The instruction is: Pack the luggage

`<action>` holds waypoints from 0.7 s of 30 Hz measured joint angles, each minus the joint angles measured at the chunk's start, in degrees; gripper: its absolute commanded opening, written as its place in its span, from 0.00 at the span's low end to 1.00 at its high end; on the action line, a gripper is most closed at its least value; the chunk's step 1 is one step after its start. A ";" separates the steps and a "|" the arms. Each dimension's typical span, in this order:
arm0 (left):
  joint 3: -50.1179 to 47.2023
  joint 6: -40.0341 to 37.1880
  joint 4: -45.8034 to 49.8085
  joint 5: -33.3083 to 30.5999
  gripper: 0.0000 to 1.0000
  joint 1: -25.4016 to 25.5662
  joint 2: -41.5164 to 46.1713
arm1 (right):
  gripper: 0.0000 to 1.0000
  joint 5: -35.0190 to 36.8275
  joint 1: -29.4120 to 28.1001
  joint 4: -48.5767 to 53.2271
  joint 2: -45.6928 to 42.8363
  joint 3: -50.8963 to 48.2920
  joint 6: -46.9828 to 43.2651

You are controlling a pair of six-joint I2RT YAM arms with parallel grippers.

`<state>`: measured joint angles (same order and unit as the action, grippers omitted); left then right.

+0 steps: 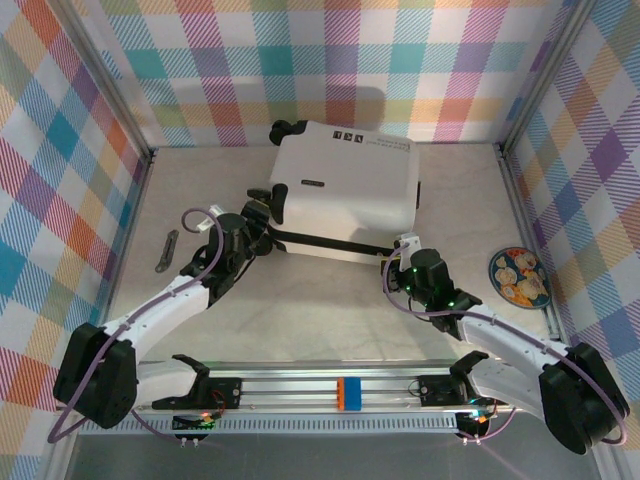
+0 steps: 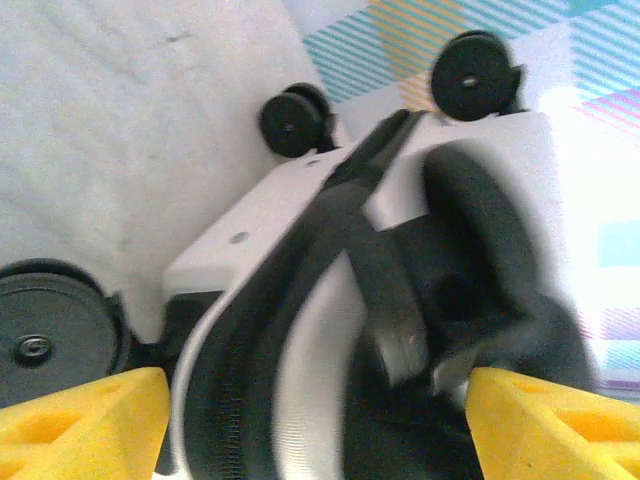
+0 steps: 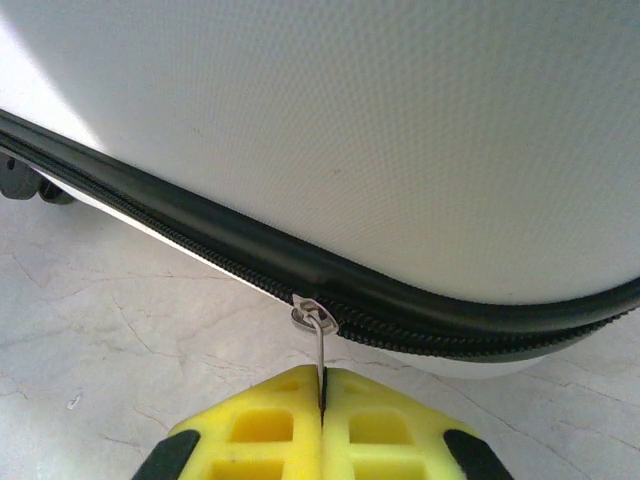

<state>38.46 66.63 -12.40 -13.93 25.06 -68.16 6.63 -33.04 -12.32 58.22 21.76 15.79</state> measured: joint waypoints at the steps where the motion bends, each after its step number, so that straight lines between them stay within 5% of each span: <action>1: 0.00 0.02 -0.57 0.20 0.75 -0.02 0.96 | 0.00 0.00 -0.04 0.00 -0.28 -0.20 0.00; 10: 1.27 -0.24 -1.55 1.03 0.82 -0.15 3.72 | 0.00 0.00 -0.04 0.39 -0.79 -0.33 0.00; 21: 9.11 -0.50 -1.51 6.01 0.81 -3.56 -8.52 | 0.00 -0.02 -0.04 0.44 -0.85 -0.35 -0.02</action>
<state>47.57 66.13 -13.91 -7.92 21.50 -76.69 6.61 -33.08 -11.88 57.36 21.41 15.77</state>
